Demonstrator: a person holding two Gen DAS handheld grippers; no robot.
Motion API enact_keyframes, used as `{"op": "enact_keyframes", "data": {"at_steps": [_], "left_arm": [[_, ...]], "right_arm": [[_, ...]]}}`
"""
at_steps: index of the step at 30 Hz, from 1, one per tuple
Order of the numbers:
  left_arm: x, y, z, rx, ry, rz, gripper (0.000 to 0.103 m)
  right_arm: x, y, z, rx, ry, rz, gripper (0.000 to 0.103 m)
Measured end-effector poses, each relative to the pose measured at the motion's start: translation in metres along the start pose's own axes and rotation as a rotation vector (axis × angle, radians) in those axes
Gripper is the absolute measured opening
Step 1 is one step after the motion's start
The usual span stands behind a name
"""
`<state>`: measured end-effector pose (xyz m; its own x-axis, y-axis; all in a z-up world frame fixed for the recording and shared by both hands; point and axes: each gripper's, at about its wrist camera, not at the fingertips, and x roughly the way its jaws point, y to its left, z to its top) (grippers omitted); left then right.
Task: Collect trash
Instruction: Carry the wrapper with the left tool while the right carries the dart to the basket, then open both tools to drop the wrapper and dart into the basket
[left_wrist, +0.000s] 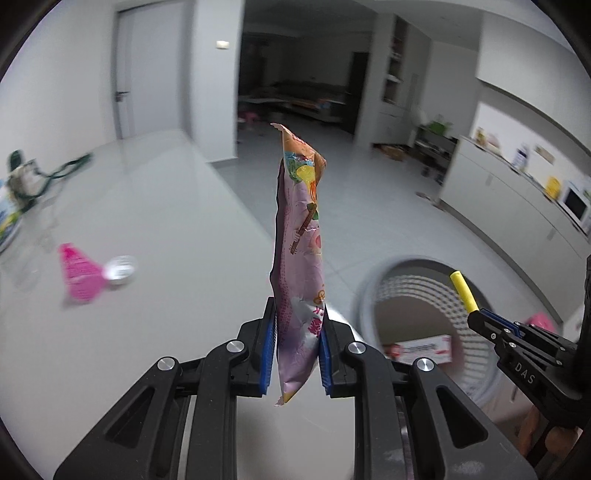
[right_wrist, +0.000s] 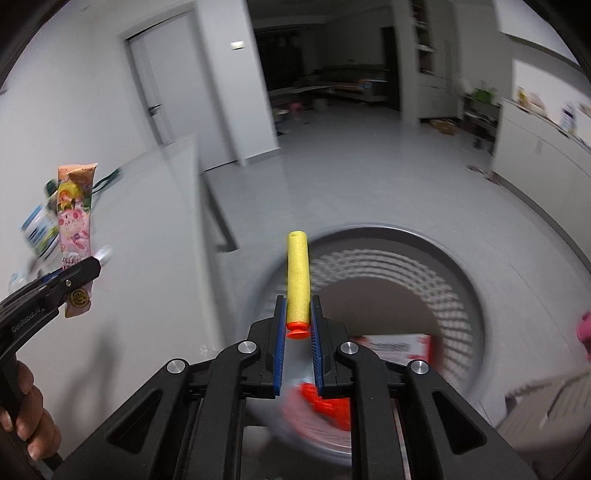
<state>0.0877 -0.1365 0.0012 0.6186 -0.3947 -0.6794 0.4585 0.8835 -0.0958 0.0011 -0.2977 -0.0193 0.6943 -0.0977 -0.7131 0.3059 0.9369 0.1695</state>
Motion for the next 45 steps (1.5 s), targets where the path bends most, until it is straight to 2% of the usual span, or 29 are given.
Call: {"op": "enact_keyframes", "data": {"at_steps": [6, 9, 14, 29, 33, 35, 37, 40, 43, 45], "left_arm": [[0.032, -0.057, -0.006, 0.067, 0.073, -0.070, 0.020], [0.054, -0.081, -0.016, 0.107, 0.145, -0.111, 0.020], [0.076, -0.106, -0.026, 0.129, 0.213, -0.131, 0.020], [0.082, -0.119, -0.026, 0.146, 0.224, -0.094, 0.023], [0.080, -0.121, -0.025, 0.150, 0.217, -0.088, 0.029], [0.079, -0.120, -0.026, 0.148, 0.215, -0.085, 0.036], [0.078, -0.117, -0.026, 0.142, 0.209, -0.081, 0.047], [0.074, -0.114, -0.025, 0.135, 0.197, -0.076, 0.057], [0.072, -0.111, -0.025, 0.132, 0.192, -0.075, 0.057], [0.070, -0.108, -0.025, 0.129, 0.188, -0.075, 0.057]], "right_arm": [[-0.008, -0.054, -0.014, 0.048, 0.010, -0.062, 0.012], [-0.006, -0.068, -0.022, 0.065, 0.019, -0.067, 0.012], [0.004, -0.077, -0.025, 0.080, 0.034, -0.055, 0.012], [0.017, -0.085, -0.028, 0.090, 0.055, -0.004, 0.012], [0.017, -0.083, -0.025, 0.085, 0.048, 0.004, 0.013], [0.017, -0.083, -0.025, 0.084, 0.043, 0.002, 0.022], [0.015, -0.083, -0.025, 0.085, 0.035, 0.001, 0.031], [0.013, -0.082, -0.025, 0.086, 0.030, -0.003, 0.036], [0.010, -0.082, -0.027, 0.092, 0.029, 0.000, 0.042], [0.009, -0.081, -0.027, 0.091, 0.030, 0.000, 0.043]]}}
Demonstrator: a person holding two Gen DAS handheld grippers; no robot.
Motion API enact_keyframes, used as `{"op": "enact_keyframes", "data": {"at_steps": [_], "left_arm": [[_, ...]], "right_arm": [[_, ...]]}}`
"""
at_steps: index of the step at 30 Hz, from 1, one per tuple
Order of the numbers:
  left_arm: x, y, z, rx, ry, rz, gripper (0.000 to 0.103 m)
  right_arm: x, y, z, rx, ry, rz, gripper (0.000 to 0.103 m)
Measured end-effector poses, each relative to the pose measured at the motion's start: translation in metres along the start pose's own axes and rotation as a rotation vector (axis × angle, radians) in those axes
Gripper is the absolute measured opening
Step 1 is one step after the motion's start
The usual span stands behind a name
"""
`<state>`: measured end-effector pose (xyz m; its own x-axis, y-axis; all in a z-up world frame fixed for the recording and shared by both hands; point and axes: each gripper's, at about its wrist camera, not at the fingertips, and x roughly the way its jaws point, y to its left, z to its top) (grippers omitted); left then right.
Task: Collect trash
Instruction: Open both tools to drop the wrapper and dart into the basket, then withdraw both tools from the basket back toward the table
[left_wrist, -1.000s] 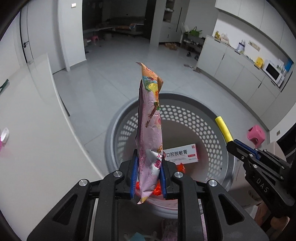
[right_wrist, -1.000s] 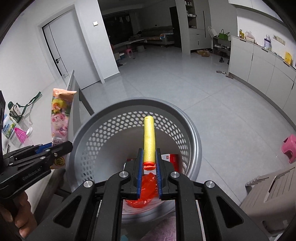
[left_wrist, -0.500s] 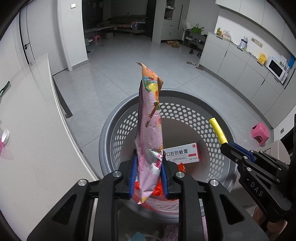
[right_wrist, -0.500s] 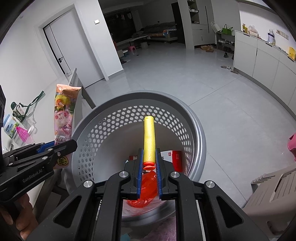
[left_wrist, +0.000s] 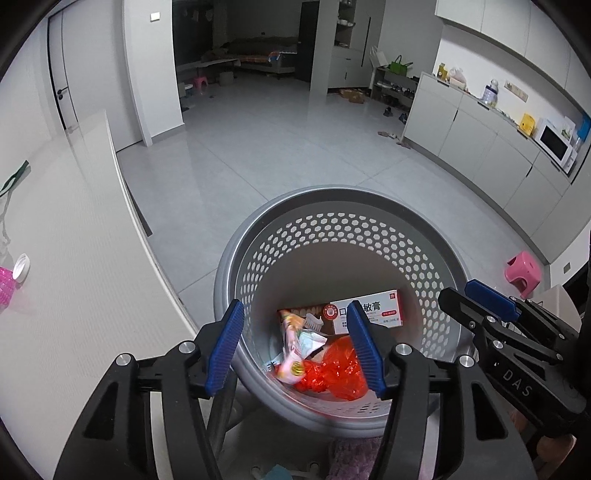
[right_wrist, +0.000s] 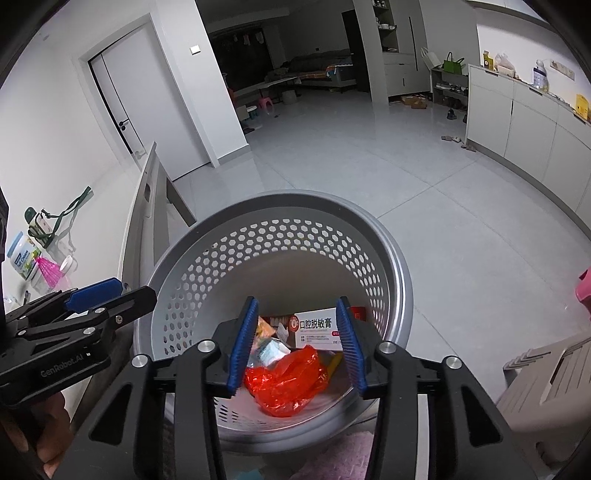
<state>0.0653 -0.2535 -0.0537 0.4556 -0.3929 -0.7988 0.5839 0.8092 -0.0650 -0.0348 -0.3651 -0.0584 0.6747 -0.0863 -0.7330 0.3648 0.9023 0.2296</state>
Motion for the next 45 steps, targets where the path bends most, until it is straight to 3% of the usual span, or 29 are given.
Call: {"op": "enact_keyframes", "data": {"at_steps": [3, 10, 21, 29, 45], "left_arm": [[-0.003, 0.002, -0.002, -0.003, -0.008, 0.005, 0.059], [-0.014, 0.009, -0.005, -0.022, -0.035, 0.033, 0.065], [-0.035, 0.052, -0.019, -0.081, -0.070, 0.095, 0.077], [-0.065, 0.111, -0.027, -0.154, -0.134, 0.169, 0.082], [-0.115, 0.265, -0.062, -0.351, -0.233, 0.406, 0.088]], "right_arm": [[-0.002, 0.003, 0.000, -0.002, 0.000, 0.000, 0.044], [-0.008, 0.013, 0.001, -0.024, -0.018, 0.003, 0.059], [-0.007, 0.049, 0.000, -0.080, -0.018, 0.029, 0.066], [-0.002, 0.101, 0.001, -0.174, -0.021, 0.074, 0.069], [0.022, 0.234, 0.005, -0.348, 0.006, 0.223, 0.069]]}}
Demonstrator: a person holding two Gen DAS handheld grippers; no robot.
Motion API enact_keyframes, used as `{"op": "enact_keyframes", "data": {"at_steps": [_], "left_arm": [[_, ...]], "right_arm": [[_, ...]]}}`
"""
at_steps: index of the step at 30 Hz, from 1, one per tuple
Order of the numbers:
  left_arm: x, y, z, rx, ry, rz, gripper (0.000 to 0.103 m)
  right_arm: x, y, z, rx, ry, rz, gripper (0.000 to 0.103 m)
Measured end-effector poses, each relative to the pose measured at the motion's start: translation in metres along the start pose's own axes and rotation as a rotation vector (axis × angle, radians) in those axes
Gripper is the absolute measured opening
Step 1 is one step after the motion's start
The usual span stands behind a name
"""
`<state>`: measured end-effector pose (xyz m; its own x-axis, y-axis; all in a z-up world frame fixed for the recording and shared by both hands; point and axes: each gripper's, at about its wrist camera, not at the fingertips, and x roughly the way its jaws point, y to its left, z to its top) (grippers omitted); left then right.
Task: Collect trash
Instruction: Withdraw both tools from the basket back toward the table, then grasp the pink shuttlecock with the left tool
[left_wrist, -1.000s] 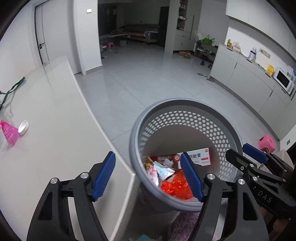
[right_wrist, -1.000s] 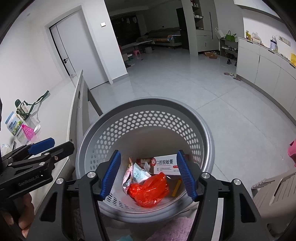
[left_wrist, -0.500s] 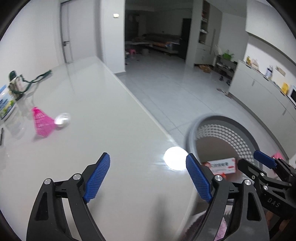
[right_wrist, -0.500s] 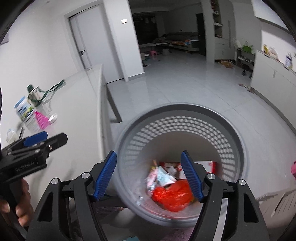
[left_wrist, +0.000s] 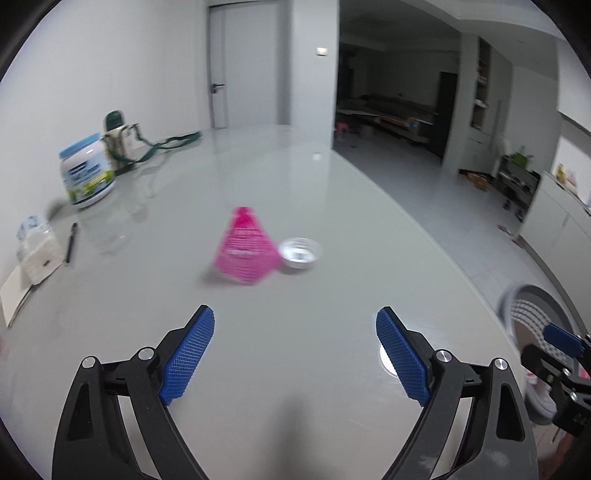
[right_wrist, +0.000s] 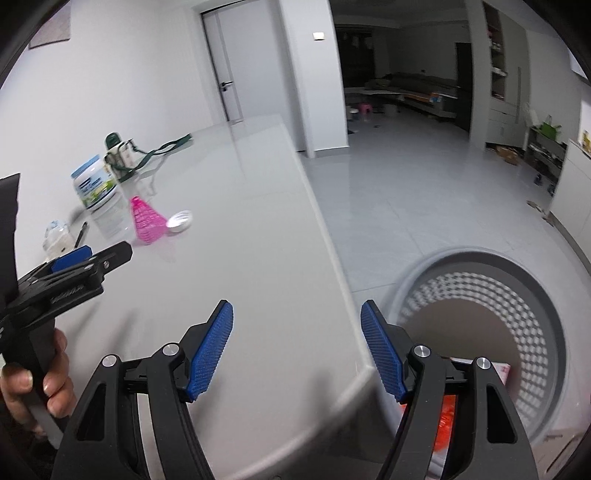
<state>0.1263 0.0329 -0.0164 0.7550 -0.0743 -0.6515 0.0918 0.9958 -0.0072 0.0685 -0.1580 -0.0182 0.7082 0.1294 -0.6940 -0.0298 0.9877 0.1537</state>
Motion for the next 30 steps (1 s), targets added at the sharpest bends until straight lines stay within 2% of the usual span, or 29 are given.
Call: {"op": "enact_keyframes", "data": {"at_steps": [3, 8, 13, 21, 24, 26, 27, 30], "left_arm": [[0.016, 0.021, 0.004, -0.027, 0.012, 0.033, 0.088], [0.043, 0.043, 0.016, -0.075, 0.043, 0.036, 0.088], [0.073, 0.048, 0.032, -0.096, 0.088, 0.007, 0.088], [0.102, 0.047, 0.047, -0.105, 0.113, 0.013, 0.088], [0.103, 0.050, 0.048, -0.117, 0.110, -0.005, 0.078], [0.103, 0.051, 0.049, -0.110, 0.107, -0.014, 0.064], [0.104, 0.051, 0.049, -0.108, 0.108, -0.017, 0.054], [0.103, 0.051, 0.049, -0.102, 0.104, -0.021, 0.049]], "right_arm": [[0.012, 0.018, 0.006, -0.030, 0.012, 0.004, 0.069], [0.027, 0.034, 0.014, -0.036, 0.014, 0.007, 0.069], [0.041, 0.041, 0.021, -0.026, 0.022, 0.023, 0.069], [0.059, 0.052, 0.032, -0.038, 0.034, 0.037, 0.069], [0.064, 0.056, 0.036, -0.044, 0.038, 0.038, 0.069], [0.068, 0.058, 0.038, -0.044, 0.043, 0.043, 0.069], [0.070, 0.060, 0.039, -0.043, 0.045, 0.048, 0.069], [0.076, 0.063, 0.042, -0.047, 0.049, 0.051, 0.069]]}}
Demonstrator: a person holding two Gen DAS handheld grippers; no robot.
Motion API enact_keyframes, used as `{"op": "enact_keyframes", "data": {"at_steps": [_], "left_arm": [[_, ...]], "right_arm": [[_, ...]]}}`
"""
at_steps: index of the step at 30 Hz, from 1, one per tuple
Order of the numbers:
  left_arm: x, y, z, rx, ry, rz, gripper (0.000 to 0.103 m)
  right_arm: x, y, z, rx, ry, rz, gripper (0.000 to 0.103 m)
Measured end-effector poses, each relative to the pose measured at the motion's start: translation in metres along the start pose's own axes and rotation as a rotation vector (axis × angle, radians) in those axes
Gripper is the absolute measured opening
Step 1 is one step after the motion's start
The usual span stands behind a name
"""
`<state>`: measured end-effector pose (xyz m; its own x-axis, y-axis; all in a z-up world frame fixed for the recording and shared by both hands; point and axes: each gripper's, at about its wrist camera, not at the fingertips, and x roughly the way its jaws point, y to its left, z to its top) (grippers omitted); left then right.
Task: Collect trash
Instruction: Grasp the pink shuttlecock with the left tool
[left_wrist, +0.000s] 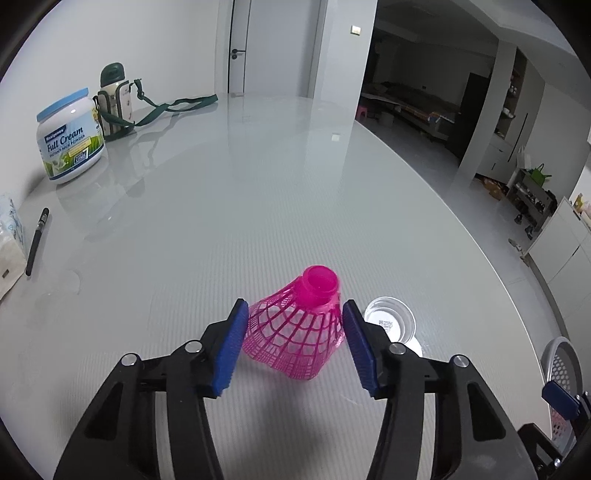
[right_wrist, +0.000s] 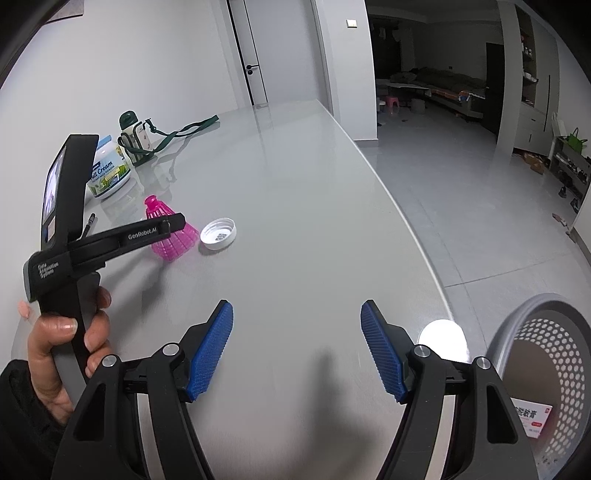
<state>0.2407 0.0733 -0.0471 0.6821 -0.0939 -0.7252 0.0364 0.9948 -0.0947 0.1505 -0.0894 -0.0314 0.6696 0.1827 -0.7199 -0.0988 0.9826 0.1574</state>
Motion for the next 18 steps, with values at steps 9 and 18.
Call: {"op": "enact_keyframes", "data": {"at_steps": [9, 18], "left_arm": [[-0.004, 0.026, 0.012, -0.016, -0.055, 0.074, 0.047], [0.002, 0.059, 0.025, -0.061, -0.061, 0.110, 0.047]], "right_arm": [[0.027, 0.018, 0.019, -0.027, 0.021, 0.006, 0.069], [0.066, 0.046, 0.051, -0.090, 0.033, -0.009, 0.069]]}}
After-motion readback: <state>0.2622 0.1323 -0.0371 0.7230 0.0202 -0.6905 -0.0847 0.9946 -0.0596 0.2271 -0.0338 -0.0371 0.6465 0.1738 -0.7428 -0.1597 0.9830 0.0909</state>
